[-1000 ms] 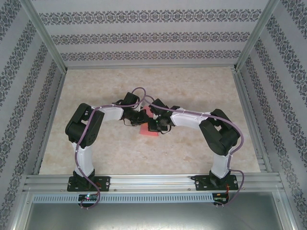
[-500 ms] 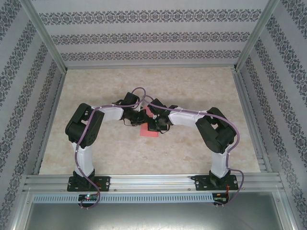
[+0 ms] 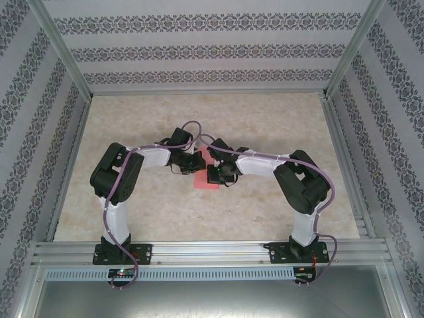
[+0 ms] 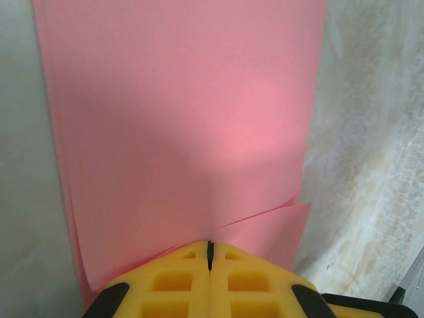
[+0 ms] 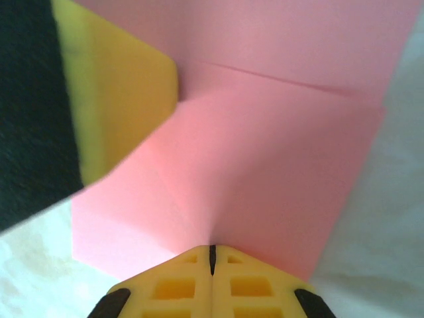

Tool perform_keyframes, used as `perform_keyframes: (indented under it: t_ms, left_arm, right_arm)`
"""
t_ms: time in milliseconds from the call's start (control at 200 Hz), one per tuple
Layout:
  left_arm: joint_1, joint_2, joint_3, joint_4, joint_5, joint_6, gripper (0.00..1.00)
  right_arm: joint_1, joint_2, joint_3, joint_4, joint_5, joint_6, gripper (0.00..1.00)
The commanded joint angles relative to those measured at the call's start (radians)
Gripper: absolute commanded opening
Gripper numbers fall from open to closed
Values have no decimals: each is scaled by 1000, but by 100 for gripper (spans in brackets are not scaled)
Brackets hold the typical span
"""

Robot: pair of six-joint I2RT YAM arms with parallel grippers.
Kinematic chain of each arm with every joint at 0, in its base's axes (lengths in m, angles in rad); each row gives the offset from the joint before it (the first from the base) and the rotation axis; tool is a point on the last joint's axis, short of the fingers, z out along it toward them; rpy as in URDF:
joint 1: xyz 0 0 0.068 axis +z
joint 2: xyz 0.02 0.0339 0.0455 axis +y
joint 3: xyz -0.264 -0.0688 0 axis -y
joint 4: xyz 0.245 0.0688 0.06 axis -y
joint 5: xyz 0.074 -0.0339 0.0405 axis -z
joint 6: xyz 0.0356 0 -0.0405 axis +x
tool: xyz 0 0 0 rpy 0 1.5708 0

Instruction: Fold a paper plane with a square sheet of paper (pick it up from the middle)

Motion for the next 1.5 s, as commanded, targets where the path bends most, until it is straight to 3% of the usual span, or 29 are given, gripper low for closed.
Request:
perform_keyframes:
  t_ms: [0,430,615,944,1249,1494]
  left_arm:
    - [13,75,-71,-168,-158,-3,0]
    - [13,78,-68,-153,-132,1,0]
    - [13,71,-61,-145,-109,3,0]
    - [11,61,-57,-143,-90,3,0]
    - [10,33,-19,-133,-53,19,0]
    - [-22,-73,-50,16,20,-29,6]
  right_arm:
    - [-9,-36,-66,-98,-2,-12,0]
    - [-15,-178,-204,-86,-6,11,0]
    - [-24,-255,-191,34,-20,16,0]
    - [-30,-77,-92,161,-88,40,0]
    - [-46,-63,-165,145,-70,25,0]
    - [-51,-29,-185,162,-86,36,0]
